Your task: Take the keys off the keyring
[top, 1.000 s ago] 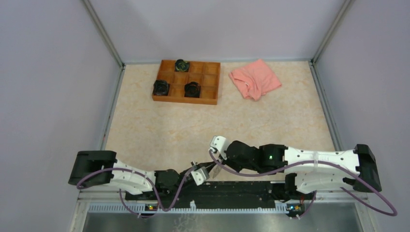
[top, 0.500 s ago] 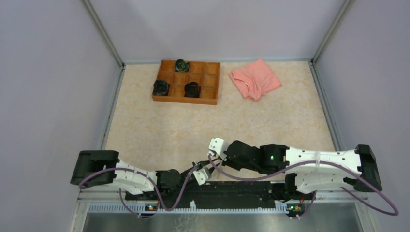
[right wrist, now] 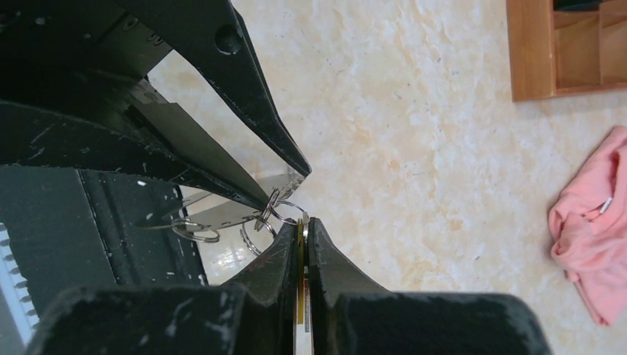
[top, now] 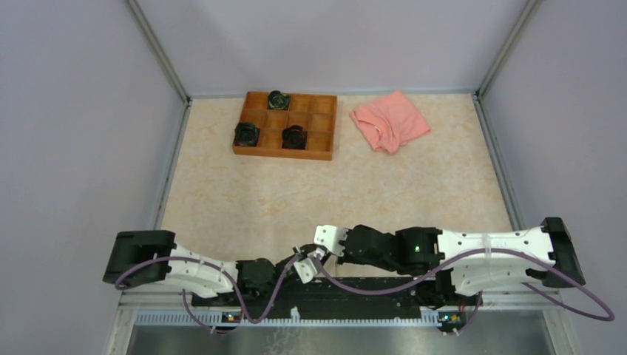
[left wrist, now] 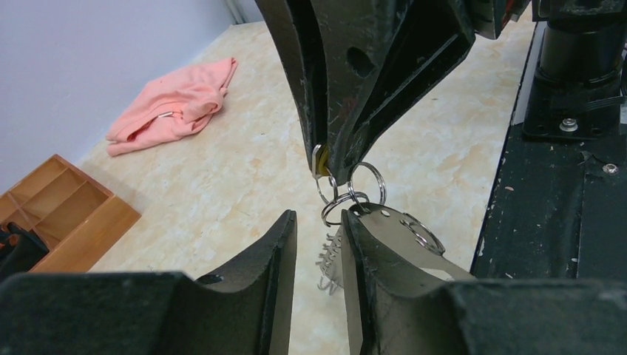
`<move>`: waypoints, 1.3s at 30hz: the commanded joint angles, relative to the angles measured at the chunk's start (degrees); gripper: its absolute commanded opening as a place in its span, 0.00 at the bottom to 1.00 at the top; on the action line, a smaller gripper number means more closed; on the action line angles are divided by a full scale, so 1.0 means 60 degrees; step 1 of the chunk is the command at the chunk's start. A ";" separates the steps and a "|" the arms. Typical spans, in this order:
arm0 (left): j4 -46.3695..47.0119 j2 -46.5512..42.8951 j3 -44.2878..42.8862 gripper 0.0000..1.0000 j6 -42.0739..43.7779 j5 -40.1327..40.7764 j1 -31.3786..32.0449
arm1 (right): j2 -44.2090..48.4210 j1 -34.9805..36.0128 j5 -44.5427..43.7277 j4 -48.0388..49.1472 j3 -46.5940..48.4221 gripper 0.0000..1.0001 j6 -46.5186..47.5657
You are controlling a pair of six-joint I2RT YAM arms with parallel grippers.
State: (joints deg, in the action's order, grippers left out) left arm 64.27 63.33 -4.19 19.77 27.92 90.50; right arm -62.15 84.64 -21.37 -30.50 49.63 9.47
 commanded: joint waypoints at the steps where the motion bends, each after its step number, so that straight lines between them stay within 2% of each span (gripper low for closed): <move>1: -0.0137 -0.0396 -0.0364 0.35 0.0245 -0.0157 -0.0011 | 0.0099 0.0374 -0.0939 0.0726 0.0442 0.00 0.0761; 13: -0.0531 -0.0678 -0.0484 0.32 0.0360 -0.0710 -0.0010 | 0.0060 0.0679 -0.1404 0.0836 0.0401 0.00 0.1138; 20: -0.0559 -0.0466 -0.0646 0.25 0.0427 -0.0758 -0.0010 | 0.0195 0.0785 -0.1322 0.0776 0.0361 0.00 0.1065; 28: -0.0598 -0.0658 -0.0621 0.34 0.0622 -0.0600 -0.0017 | 0.0309 0.0993 -0.1235 0.0745 0.0300 0.00 0.1000; 33: -0.0792 -0.0778 -0.0643 0.26 0.0596 -0.1064 -0.0010 | 0.0245 0.0984 -0.1491 0.0691 0.0338 0.00 0.0955; 39: -0.0872 -0.0713 -0.0679 0.05 0.0538 -0.1183 -0.0010 | 0.0208 0.0987 -0.1647 0.0586 0.0356 0.00 0.0848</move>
State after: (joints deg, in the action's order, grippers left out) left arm 58.19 59.59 -6.17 23.11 23.51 90.37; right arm -61.89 89.69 -28.62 -28.84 49.63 15.20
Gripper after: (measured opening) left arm 0.110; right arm 0.021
